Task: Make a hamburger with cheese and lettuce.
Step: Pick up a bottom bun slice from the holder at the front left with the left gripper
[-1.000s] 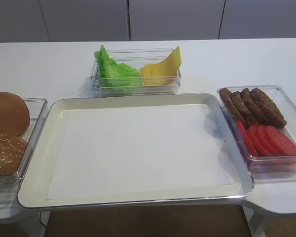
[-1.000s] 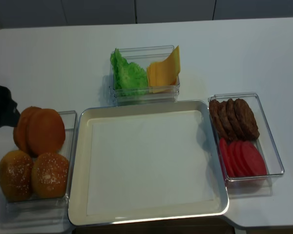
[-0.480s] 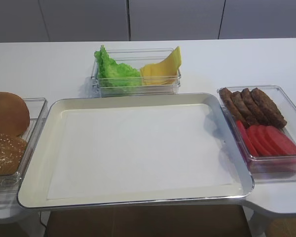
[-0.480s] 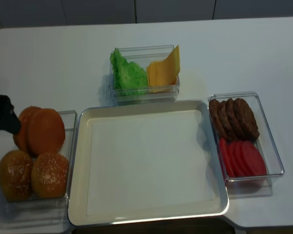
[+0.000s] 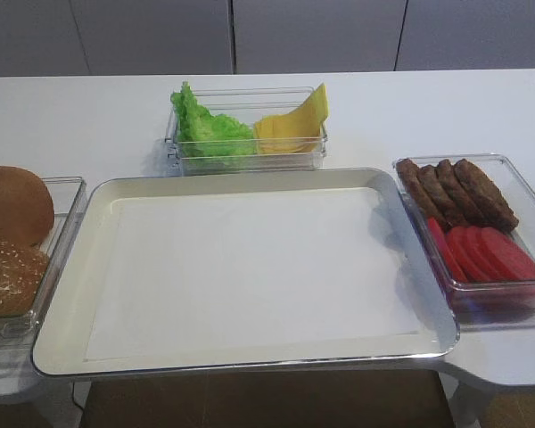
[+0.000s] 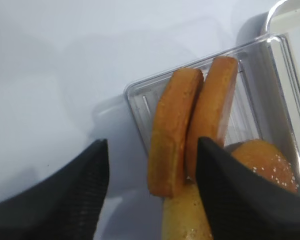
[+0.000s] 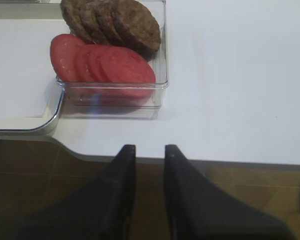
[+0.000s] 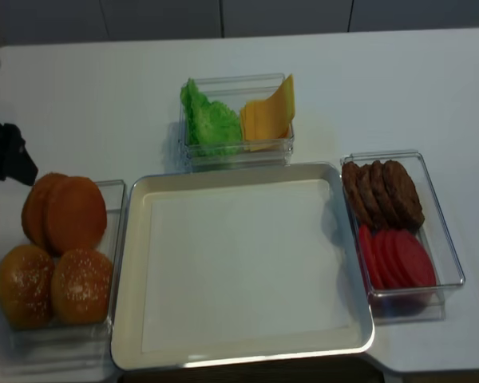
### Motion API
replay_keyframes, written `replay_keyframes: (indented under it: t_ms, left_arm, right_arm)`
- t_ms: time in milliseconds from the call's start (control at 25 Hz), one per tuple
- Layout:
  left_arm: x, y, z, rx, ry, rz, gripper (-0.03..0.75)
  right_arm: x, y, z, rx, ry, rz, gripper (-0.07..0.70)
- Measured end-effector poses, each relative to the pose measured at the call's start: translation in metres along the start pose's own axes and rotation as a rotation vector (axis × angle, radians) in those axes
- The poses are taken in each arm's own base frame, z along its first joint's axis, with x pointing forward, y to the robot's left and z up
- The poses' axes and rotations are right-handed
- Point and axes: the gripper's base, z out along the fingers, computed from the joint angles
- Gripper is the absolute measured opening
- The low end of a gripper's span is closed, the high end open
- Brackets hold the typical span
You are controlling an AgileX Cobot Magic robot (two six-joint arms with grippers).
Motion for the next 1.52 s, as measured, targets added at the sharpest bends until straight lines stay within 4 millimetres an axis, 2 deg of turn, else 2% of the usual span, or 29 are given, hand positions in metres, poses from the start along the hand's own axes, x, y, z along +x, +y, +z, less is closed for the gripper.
replay_keyframes:
  t_ms: [800,1320,1520]
  left_arm:
    - [-0.003,0.005,0.013,0.062,0.003,-0.044,0.414]
    - [0.001,0.004,0.019,0.088,0.014,-0.062,0.414]
    - [0.011,0.001,0.026,0.101,0.046,-0.071,0.414]
  right_arm:
    - [0.0,0.0,0.0,0.0,0.0,0.0,0.17]
    - [0.0,0.0,0.0,0.0,0.0,0.0,0.17]
    - [0.0,0.0,0.0,0.0,0.0,0.0,0.17]
